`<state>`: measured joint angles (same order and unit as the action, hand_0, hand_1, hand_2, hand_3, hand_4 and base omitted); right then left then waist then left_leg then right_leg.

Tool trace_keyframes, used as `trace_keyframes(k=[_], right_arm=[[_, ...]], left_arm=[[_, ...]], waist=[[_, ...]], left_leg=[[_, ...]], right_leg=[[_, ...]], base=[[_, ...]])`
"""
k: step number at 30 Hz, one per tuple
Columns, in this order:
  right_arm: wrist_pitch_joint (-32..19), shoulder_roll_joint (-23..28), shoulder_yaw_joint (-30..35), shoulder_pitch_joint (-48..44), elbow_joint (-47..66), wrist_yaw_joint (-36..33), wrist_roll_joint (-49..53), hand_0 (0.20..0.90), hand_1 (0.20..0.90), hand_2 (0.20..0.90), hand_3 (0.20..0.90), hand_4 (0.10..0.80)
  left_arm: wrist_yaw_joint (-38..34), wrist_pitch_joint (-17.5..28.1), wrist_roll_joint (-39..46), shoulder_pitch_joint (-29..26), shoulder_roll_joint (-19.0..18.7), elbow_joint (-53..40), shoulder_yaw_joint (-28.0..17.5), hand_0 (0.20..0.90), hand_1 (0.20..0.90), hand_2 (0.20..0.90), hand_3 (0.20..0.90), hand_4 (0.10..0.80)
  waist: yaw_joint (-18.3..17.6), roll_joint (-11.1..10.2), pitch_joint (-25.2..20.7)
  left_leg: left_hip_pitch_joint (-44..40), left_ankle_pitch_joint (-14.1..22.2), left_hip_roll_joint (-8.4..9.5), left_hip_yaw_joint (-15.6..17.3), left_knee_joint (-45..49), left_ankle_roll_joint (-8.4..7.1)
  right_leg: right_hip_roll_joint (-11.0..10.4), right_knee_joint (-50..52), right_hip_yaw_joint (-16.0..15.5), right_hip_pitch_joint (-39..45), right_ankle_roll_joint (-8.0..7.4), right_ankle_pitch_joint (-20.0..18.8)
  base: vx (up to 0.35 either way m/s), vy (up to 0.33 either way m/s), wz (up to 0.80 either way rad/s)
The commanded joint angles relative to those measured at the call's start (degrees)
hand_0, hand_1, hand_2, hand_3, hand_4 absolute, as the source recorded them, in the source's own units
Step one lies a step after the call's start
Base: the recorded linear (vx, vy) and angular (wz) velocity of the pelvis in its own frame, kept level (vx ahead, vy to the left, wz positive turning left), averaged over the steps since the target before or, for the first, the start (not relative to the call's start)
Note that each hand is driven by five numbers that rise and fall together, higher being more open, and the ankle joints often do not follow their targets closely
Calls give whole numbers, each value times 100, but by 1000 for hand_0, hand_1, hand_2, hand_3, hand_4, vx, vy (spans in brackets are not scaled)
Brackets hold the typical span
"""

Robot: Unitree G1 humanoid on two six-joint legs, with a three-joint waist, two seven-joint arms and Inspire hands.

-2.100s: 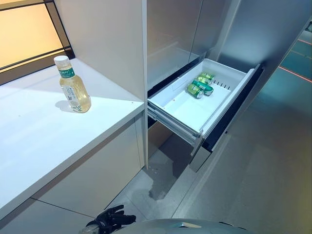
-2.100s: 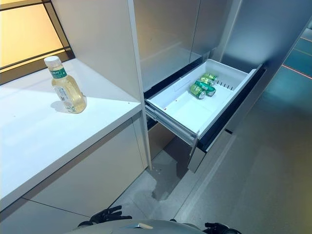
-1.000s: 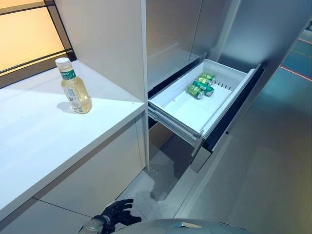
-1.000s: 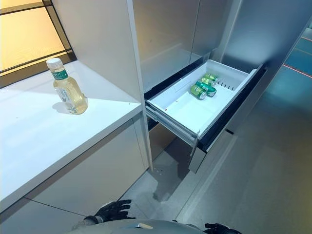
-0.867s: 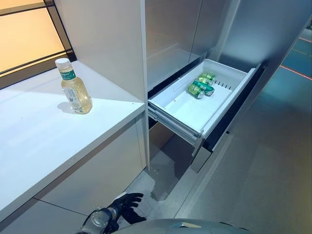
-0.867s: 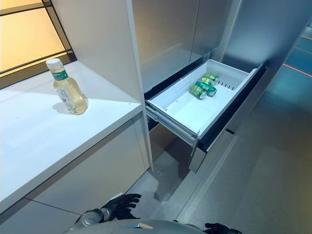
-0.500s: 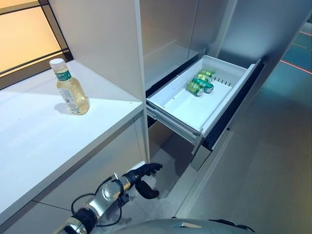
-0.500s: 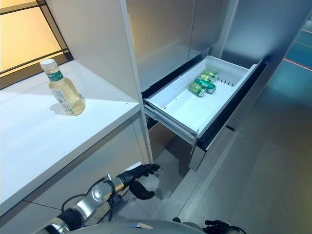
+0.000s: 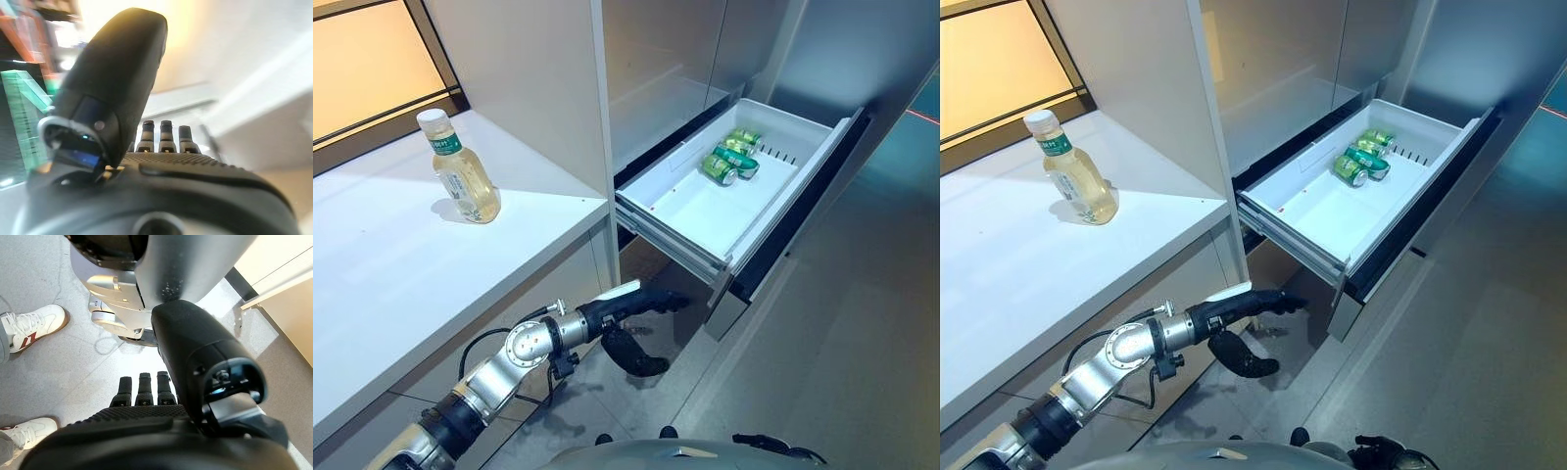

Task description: Put drinks into fridge and close the fridge

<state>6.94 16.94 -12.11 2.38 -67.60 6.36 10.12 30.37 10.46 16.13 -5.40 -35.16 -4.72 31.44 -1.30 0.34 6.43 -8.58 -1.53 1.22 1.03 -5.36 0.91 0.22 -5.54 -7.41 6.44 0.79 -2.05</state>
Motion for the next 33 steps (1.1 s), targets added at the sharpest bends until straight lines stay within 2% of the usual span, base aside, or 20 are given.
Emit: trace_keyframes(k=[1, 6, 13, 18, 24, 27, 31, 33], right_arm=[[-198, -140, -150, -106, -86, 36, 151, 900, 900, 900, 900, 800], [-223, -139, -188, -62, -39, 24, 236, 900, 900, 900, 900, 800], [-302, -157, -178, 24, -57, 21, 276, 900, 900, 900, 900, 800], [-473, -221, -137, 94, -242, 26, 295, 900, 900, 900, 900, 800], [-534, -287, -107, 118, -378, 3, 332, 900, 900, 900, 900, 800], [-531, -304, -88, 129, -387, -2, 308, 900, 900, 900, 900, 800], [-495, -312, -66, 133, -397, -13, 300, 900, 900, 900, 900, 800], [-468, -314, -48, 127, -399, 3, 287, 900, 900, 900, 900, 800]], left_arm=[[261, 339, 1380, -920, 153, -797, -389, 900, 900, 900, 900, 800], [362, 473, 2443, -966, 316, -1223, -723, 900, 900, 900, 900, 800], [-219, 1082, 2518, -1128, 280, -1397, -1467, 900, 900, 900, 900, 800], [-1413, 1483, 1902, -1221, 193, -1313, -2243, 900, 900, 900, 900, 800], [-2659, 1906, 1176, -1150, 229, -1175, -2942, 900, 900, 900, 900, 800], [-3398, 2001, 534, -1108, 217, -1110, -3156, 900, 900, 900, 900, 800], [-4934, 1961, -542, -1016, 138, -851, -3526, 900, 900, 900, 900, 800], [-5304, 1914, -826, -962, 110, -698, -3684, 900, 900, 900, 900, 800]], waist=[[64, 32, -57], [94, -1, -76], [164, -45, -133], [221, -70, -215], [261, -89, -308], [267, -87, -329], [284, -85, -354], [293, -91, -366]], left_leg=[[83, 524, -2, 144, 36, -61], [96, 532, 7, 92, 36, -49], [86, 546, 17, 38, 36, -57], [83, 562, 28, -24, 36, -67], [72, 575, 34, -64, 36, -77], [66, 572, 39, -79, 36, -80], [44, 589, 48, -113, 36, -74], [31, 597, 50, -123, 36, -73]], right_leg=[[-266, 138, -294, 91, -624, 284], [-260, 132, -271, 82, -586, 279], [-257, 114, -268, 111, -548, 288], [-245, 98, -296, 143, -528, 333], [-221, 95, -287, 168, -502, 380], [-207, 96, -275, 183, -485, 398], [-192, 103, -260, 205, -465, 436], [-188, 101, -261, 224, -456, 448]], base=[[-2, -11, 5], [-6, -16, 5], [3, -7, 2], [5, -3, 1], [26, -7, 1], [32, -2, 0], [28, -1, 3], [0, 0, 0]])
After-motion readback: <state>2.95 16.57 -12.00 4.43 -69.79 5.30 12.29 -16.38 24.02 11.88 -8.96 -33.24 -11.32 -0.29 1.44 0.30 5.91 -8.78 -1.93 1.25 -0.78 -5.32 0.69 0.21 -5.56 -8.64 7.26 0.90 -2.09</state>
